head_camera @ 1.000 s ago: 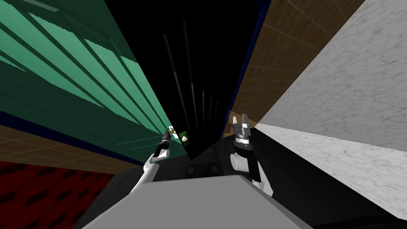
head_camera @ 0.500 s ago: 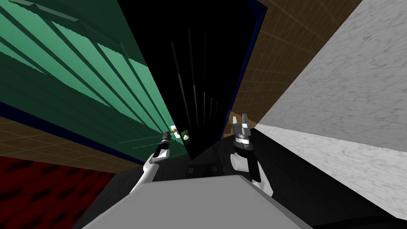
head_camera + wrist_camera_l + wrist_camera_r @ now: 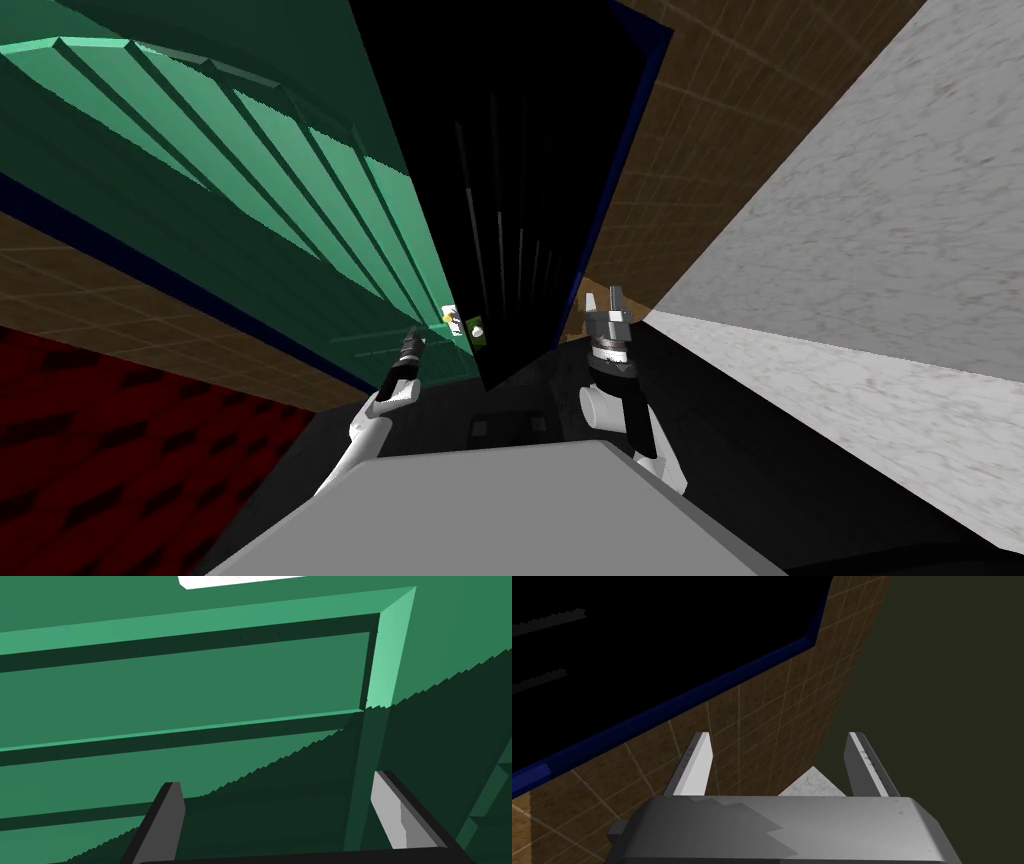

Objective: Pull the door open

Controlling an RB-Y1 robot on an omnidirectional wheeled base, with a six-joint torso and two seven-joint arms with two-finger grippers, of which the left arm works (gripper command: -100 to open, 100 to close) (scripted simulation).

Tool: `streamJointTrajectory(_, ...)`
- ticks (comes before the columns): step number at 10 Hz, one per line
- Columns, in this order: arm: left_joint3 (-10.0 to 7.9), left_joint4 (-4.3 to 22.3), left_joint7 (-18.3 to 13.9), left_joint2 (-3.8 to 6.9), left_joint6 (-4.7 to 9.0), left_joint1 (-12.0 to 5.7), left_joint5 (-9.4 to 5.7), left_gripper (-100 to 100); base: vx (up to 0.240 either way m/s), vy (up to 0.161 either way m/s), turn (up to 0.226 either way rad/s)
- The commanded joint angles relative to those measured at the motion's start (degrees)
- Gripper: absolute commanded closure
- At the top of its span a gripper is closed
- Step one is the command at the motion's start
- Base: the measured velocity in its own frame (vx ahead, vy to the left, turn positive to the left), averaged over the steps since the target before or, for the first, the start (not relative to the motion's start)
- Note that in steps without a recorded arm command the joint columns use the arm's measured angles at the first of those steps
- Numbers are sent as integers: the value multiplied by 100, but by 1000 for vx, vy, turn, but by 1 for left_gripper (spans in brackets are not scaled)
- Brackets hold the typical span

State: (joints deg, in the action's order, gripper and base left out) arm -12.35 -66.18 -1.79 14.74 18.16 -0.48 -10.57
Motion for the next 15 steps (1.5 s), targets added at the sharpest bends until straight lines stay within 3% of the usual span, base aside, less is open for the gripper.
streamJointTrajectory(1,23,0,-20,16,13,29,-2,-100,-199,5,6)
streamJointTrajectory(4,182,-80,-59,-39,8,30,10,-100,-190,-16,-30)
streamJointTrajectory(6,407,-170,-88,-165,6,-64,36,-100,-155,-48,-151)
streamJointTrajectory(11,-98,-11,-38,126,-8,170,-17,-100,38,15,93)
streamJointTrajectory(13,-163,30,-22,141,1,150,-20,-100,177,45,37)
streamJointTrajectory(15,-112,28,-12,74,9,72,-10,-100,203,62,-56)
